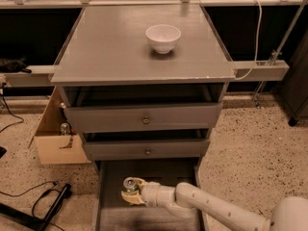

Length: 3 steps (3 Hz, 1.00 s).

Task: Place green can into bottom drawer

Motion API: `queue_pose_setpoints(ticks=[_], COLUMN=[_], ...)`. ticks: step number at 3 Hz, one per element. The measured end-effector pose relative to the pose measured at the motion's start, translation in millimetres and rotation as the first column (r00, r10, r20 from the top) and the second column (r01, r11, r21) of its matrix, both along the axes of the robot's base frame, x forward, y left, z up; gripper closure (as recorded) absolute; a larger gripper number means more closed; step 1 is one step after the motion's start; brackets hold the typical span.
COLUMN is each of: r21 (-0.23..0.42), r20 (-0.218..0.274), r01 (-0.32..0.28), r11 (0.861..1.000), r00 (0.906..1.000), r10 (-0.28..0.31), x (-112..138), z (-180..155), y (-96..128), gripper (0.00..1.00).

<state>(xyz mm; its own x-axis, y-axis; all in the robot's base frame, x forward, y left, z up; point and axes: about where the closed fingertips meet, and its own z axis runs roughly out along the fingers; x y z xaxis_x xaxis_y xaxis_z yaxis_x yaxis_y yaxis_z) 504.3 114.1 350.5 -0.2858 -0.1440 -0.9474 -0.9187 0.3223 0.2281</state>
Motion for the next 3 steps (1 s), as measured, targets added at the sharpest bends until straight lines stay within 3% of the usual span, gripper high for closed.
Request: queue_pose_setpoints(ticks=[2,3], r21=[0.021,0.040], r20=[-0.020,0.030], r01=[-0.012,-0.072], r11=[1.000,0.997], r00=[0.9997,0.9970], r10=[0.012,0.071], x=[1.6,-8.5], z=[-25.8,-73.9], y=[12.6,20.4], gripper=[1.00,1.00])
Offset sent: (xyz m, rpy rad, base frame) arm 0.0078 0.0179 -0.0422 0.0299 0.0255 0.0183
